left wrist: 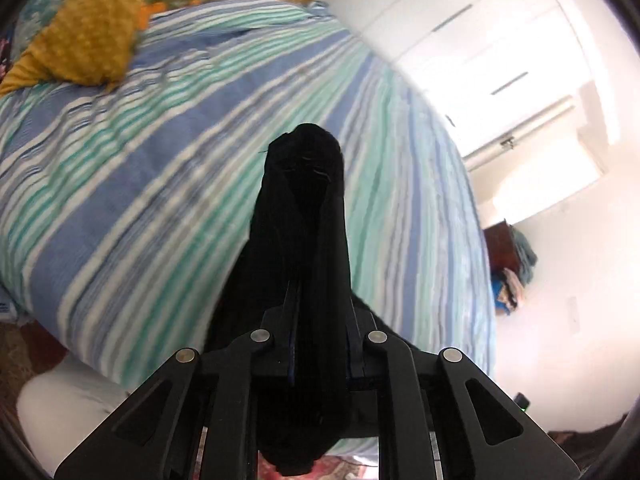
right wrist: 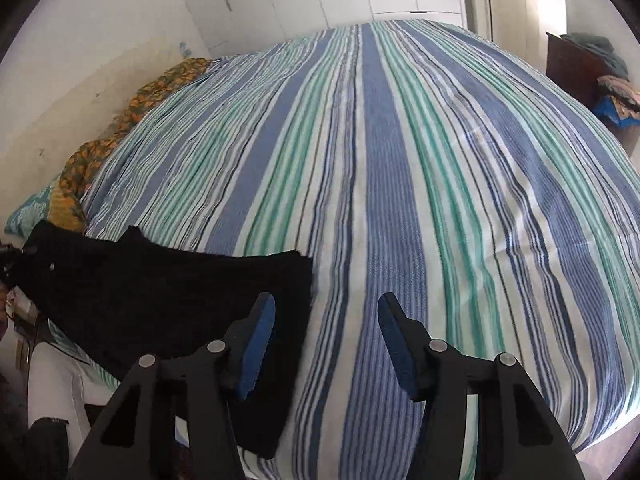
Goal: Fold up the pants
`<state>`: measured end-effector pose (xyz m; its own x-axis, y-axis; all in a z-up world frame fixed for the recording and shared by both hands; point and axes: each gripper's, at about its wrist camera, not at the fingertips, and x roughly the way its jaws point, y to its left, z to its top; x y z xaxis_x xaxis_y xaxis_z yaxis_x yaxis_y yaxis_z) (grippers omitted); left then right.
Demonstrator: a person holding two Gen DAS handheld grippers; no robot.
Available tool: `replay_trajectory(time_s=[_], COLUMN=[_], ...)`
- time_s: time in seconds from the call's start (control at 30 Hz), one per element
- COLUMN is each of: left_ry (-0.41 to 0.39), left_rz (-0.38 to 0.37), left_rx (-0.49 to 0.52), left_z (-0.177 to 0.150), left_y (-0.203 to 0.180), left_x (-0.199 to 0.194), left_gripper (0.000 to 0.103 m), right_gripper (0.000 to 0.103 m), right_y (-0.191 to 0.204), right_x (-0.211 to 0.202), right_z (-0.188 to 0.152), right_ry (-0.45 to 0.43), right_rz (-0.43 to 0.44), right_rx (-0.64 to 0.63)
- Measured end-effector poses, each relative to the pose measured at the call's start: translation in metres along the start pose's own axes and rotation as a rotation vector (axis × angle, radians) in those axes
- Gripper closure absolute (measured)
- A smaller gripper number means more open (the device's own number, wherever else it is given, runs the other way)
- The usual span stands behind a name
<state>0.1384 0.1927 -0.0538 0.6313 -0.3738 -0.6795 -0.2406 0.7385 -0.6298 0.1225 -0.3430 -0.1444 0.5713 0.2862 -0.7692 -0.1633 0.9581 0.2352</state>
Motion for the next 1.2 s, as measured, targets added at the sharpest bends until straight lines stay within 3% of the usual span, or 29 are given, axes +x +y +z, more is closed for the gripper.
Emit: replay_trajectory(time_s=[0.1,0.2,0.3,0.37,0.4,0.43,0.5,0.57,0.6,0.67,0.7,0.73,0.77,0.8,0.9,1.03,1.1,1.2], left_ry=[0.041,0.107,0.223,0.316,0.342,0.344,0.299,0.199,0.128,-0.001,-0.046,-0.065,-0.048,-0.002,0.108,0.092,0.095,0.096], left_rz=[-0.082,-0.101,-0.015,0.097,0.112,0.056,-0.03,-0.024,-0.006,0.073,0.139,0.201,0.263,0.297,0.306,0.305,0.283,0.256], left_rx=[0.072,0.115,0.193,0.288,0.296,0.281,0.276,0.3,0.309,0.324,0.337,0.352,0.365,0.369,0.37,0.404,0.391,0.376], left_z=[-0.029,-0.073,-0.117,-0.139,-0.144,-0.146,-0.134,-0.114,-0.1,-0.083,-0.078,-0.076,-0.078,-0.084,-0.115,-0.142,-0.138,-0.136], left_y=[-0.063,-0.107,-0.134,-0.146,-0.148,-0.149,-0.149,-0.149,-0.142,-0.127,-0.114,-0.102,-0.088,-0.073,-0.048,-0.044,-0.039,-0.033], left_x=[0.026,0.082,0.167,0.209,0.213,0.203,0.172,0.132,0.115,0.085,0.078,0.077,0.087,0.099,0.138,0.153,0.146,0.145], left_gripper=[0.092,0.093,0.088,0.088,0.088,0.088,0.079,0.047,0.042,0.041,0.044,0.063,0.09,0.1,0.101,0.101,0.101,0.1], right_gripper=[0.048,0.048,0.048,0.048,0.048,0.048,0.048,0.048,0.048,0.048,0.048,0.048,0.048,0.048,0.048,0.048,0.048,0.048], right_y=[0.033,0.05,0.062,0.069,0.071,0.072,0.069,0.066,0.068,0.077,0.084,0.092,0.1,0.107,0.115,0.112,0.118,0.13], right_x=[0.009,0.025,0.046,0.055,0.056,0.055,0.049,0.041,0.038,0.031,0.029,0.028,0.03,0.036,0.07,0.125,0.142,0.164], right_z=[-0.017,-0.036,-0.047,-0.055,-0.059,-0.061,-0.064,-0.067,-0.067,-0.066,-0.062,-0.059,-0.055,-0.049,-0.033,-0.018,-0.012,-0.007], right_ry=[0.019,0.036,0.07,0.087,0.081,0.075,0.065,0.047,0.04,0.017,0.01,0.016,0.042,0.08,0.234,0.428,0.481,0.548], right_rz=[0.068,0.126,0.18,0.173,0.163,0.158,0.178,0.201,0.219,0.296,0.351,0.417,0.483,0.522,0.524,0.537,0.538,0.608], right_rx=[-0.035,-0.017,0.0,-0.042,-0.069,-0.088,-0.1,-0.114,-0.124,-0.145,-0.155,-0.157,-0.145,-0.131,-0.059,0.056,0.056,0.114])
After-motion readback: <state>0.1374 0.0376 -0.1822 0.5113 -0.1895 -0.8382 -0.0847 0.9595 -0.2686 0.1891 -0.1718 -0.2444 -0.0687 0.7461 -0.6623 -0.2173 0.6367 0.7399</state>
